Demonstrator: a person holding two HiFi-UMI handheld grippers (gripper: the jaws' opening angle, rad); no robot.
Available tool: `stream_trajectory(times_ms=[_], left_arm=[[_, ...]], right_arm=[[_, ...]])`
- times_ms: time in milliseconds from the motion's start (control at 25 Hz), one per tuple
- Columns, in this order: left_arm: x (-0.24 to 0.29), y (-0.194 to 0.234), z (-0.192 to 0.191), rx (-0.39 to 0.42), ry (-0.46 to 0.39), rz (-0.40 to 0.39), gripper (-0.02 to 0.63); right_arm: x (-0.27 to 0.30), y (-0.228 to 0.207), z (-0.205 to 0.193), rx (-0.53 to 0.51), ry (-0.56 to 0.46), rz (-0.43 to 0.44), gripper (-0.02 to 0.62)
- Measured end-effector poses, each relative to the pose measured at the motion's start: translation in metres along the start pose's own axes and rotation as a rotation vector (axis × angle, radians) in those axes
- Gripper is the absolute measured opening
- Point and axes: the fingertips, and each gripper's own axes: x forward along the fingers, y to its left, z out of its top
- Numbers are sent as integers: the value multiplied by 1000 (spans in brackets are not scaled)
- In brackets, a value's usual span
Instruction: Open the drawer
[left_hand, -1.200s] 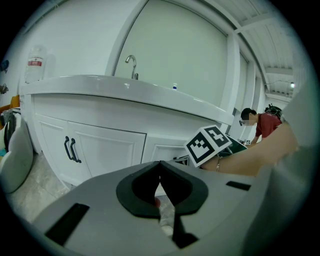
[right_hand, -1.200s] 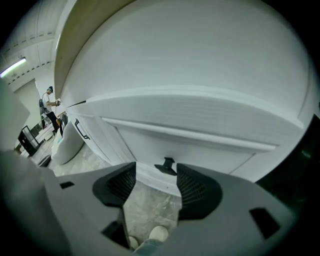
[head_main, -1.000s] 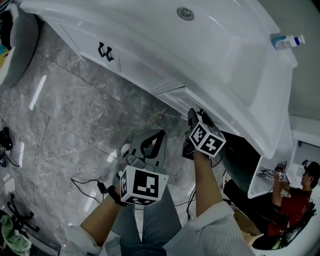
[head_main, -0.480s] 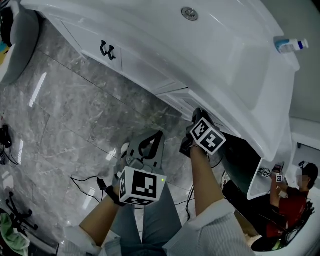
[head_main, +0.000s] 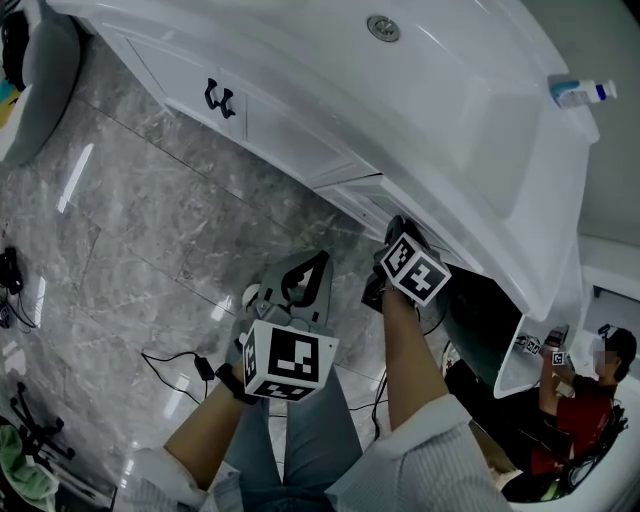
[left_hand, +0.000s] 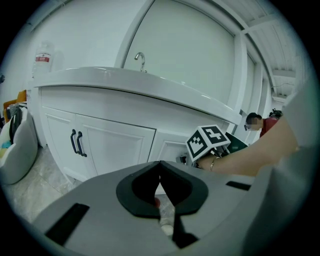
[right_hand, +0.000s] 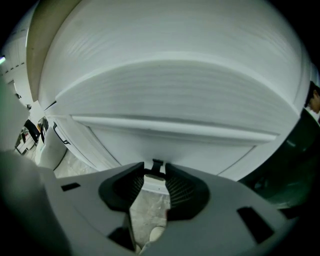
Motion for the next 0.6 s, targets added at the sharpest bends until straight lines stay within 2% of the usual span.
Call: stream_trajectory(times_ms=[120, 600], left_arm=[[2, -1, 0, -5, -3, 1, 17], [1, -9, -6, -12, 8, -9, 17]], right_arm=[[-2, 2, -1, -25, -7, 22, 135], [-15, 11, -10, -230, 11, 65, 120]])
